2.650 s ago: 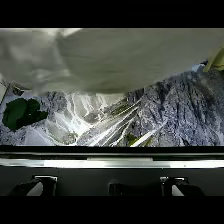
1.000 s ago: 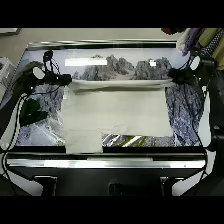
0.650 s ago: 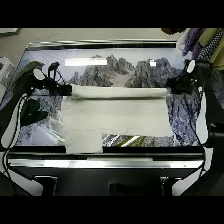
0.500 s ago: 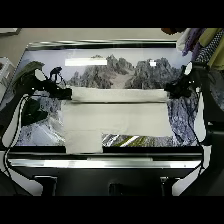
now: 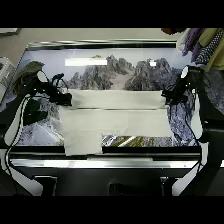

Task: Fold the clothes and pants, and hang the long-sleeved shirts on hangers.

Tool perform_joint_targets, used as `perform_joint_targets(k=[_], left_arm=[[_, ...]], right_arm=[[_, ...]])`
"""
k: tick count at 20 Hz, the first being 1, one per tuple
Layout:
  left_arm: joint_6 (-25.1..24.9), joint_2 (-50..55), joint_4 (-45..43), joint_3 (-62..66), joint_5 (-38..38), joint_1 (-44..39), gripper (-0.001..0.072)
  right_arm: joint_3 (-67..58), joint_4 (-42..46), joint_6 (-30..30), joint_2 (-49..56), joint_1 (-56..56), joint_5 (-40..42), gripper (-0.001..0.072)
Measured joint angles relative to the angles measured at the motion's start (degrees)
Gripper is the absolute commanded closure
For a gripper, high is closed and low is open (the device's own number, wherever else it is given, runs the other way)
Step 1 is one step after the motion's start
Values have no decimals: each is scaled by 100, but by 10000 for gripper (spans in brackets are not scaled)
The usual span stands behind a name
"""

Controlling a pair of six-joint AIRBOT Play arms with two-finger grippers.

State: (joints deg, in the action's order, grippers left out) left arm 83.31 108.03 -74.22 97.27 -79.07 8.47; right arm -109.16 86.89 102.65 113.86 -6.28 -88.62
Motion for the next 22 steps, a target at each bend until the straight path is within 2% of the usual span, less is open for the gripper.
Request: perform_joint_targets(k=[1,2,5,8,12,15,19,22], left_arm=[[26,-11,0,11,-15,15,238],[42,-55,11,26,-50,39,238],[66,-308,50,-7,-291,245,238],[63,-903,269,-647,-461,726,238],[-59,-2199,662,-2706,-181,1561,238],[-363,-3136,1266,-4402,256,1987,239],[-791,-3707,1849,-5893,634,2096,239],[-979,-3834,2026,-6435,839,1978,239]], right_arm=[[0,-57,-136,-9,0,-122,307],[0,-98,-302,-44,-7,-251,274],[4,-345,-734,-367,-192,-494,275],[330,-844,-1130,-953,-706,-518,275],[1967,-1851,-1722,-2044,-1475,-103,278],[3388,-2422,-2100,-2828,-1731,431,295],[4529,-2817,-2378,-3477,-1838,822,295],[4850,-2953,-2468,-3740,-1862,920,296]])
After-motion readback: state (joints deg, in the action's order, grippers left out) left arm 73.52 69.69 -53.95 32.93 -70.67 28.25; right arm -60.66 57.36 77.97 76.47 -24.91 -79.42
